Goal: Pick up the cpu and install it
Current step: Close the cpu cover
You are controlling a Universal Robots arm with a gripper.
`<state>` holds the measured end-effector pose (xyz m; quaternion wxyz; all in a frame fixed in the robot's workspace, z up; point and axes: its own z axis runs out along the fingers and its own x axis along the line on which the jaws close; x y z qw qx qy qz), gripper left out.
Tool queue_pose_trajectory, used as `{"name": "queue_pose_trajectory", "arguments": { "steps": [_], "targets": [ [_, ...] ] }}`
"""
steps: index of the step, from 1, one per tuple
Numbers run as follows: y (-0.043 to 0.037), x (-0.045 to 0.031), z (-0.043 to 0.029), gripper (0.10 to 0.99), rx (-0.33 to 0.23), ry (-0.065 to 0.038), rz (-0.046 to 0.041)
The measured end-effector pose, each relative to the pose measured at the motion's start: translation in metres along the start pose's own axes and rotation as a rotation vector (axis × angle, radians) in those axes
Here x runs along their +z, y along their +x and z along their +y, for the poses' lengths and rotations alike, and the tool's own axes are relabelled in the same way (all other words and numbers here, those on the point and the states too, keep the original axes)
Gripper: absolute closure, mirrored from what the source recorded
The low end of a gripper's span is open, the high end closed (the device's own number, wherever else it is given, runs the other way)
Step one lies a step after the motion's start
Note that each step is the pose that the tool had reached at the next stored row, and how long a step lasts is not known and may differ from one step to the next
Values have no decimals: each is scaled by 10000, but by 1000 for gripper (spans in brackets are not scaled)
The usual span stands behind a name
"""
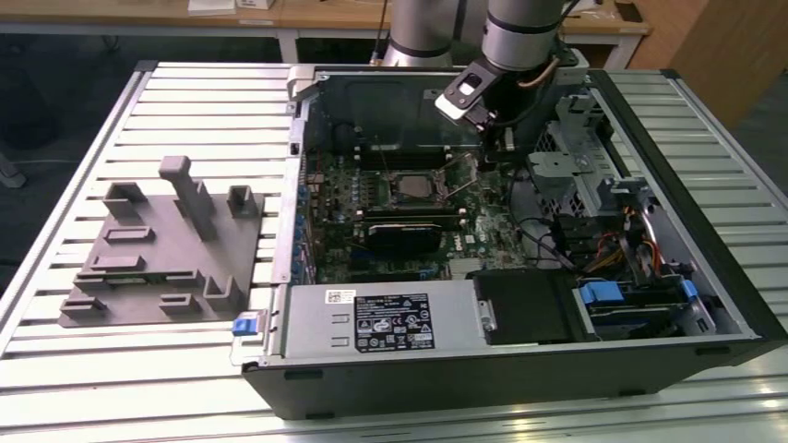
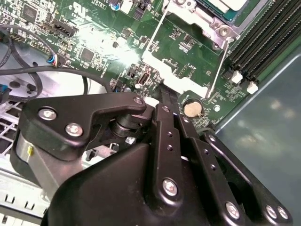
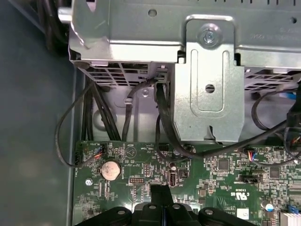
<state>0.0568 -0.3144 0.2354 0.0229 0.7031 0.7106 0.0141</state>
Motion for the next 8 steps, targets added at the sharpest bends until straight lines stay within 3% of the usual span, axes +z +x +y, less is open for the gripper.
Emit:
{"name": "queue_pose_trajectory", "arguments": {
  "steps": [8],
  "targets": [
    [1, 19, -49, 980, 6, 1, 2]
  ]
}}
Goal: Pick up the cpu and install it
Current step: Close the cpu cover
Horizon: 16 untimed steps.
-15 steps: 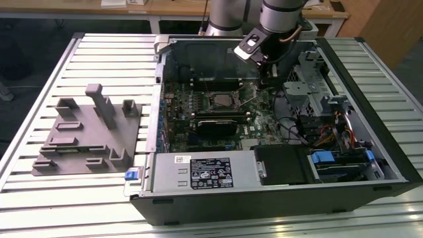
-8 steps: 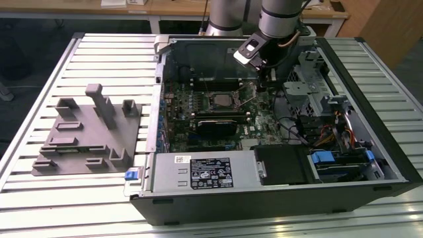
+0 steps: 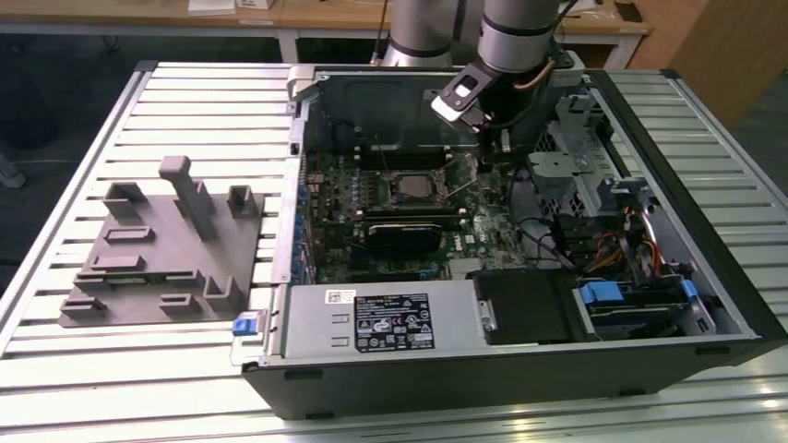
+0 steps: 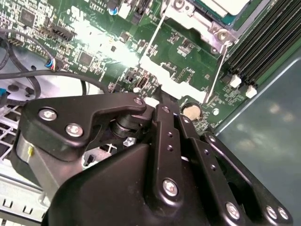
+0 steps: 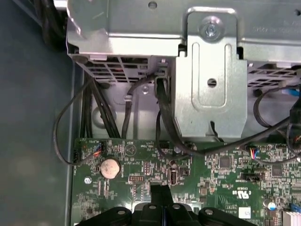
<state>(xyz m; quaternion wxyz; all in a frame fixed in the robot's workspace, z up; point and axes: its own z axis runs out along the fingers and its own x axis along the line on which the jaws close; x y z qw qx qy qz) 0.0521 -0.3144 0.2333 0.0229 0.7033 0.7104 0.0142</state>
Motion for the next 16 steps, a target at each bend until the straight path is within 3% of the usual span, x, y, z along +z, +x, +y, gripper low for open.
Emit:
{"name": "queue_pose_trajectory", "arguments": {
  "steps": [16],
  "targets": [
    [2, -8, -166, 980, 57, 0, 13]
  ]
}}
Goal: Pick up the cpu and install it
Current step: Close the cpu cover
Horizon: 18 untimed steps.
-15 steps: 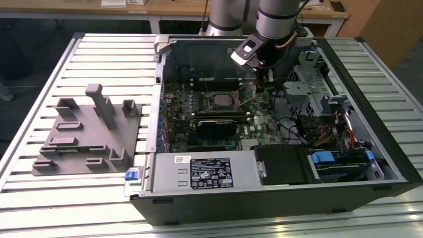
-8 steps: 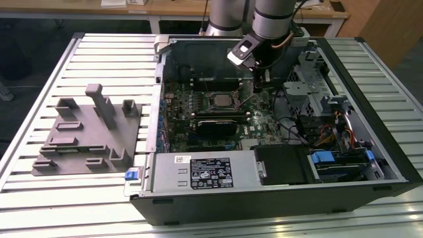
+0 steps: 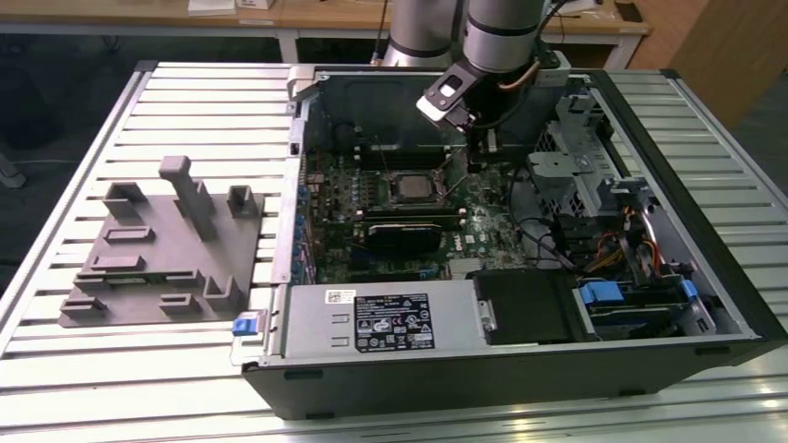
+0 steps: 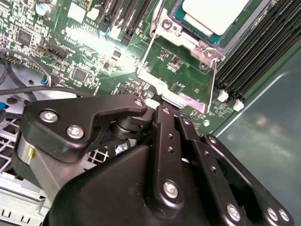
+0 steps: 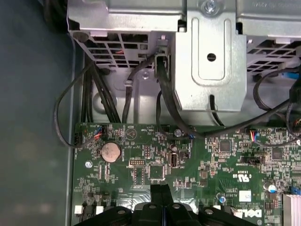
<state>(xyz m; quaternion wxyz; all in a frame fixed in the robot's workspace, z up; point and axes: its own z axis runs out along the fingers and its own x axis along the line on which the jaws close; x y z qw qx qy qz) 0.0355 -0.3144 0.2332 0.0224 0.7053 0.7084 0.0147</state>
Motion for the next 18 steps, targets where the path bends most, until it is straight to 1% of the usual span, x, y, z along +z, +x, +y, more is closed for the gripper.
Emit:
{"name": "queue_pose_trajectory", "arguments": {
  "steps": [18],
  "targets": [
    [1, -8, -166, 980, 91, 1, -5]
  ]
}}
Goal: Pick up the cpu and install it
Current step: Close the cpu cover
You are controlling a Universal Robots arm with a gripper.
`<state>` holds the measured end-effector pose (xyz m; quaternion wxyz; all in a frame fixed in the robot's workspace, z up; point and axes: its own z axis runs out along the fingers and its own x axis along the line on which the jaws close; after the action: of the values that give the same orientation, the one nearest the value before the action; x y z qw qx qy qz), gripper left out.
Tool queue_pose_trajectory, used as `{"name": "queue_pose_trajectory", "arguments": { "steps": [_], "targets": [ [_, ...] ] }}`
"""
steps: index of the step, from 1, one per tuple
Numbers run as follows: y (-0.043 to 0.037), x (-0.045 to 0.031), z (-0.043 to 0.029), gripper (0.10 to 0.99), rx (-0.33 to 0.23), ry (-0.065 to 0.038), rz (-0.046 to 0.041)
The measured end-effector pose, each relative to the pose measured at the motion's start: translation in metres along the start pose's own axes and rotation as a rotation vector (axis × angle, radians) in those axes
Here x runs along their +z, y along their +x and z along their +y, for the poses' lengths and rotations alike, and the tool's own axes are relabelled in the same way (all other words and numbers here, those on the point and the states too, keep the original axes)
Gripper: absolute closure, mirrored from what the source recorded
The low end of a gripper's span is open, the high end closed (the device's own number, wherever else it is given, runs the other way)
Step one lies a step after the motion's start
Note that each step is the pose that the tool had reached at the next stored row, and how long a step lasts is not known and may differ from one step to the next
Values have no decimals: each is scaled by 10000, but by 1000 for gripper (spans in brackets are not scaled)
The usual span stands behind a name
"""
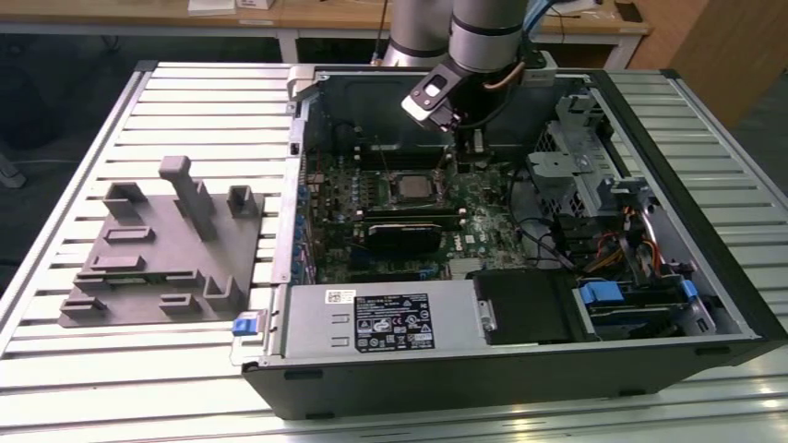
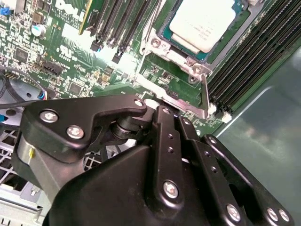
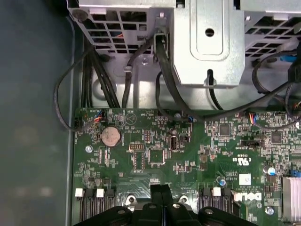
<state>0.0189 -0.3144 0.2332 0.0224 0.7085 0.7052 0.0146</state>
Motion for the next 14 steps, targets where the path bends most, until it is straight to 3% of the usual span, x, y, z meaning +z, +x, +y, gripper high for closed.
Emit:
{"name": "queue_pose_trajectory", "arguments": {
  "steps": [14],
  "targets": [
    [-1, -7, -138, 980, 75, 1, -4]
  ]
}}
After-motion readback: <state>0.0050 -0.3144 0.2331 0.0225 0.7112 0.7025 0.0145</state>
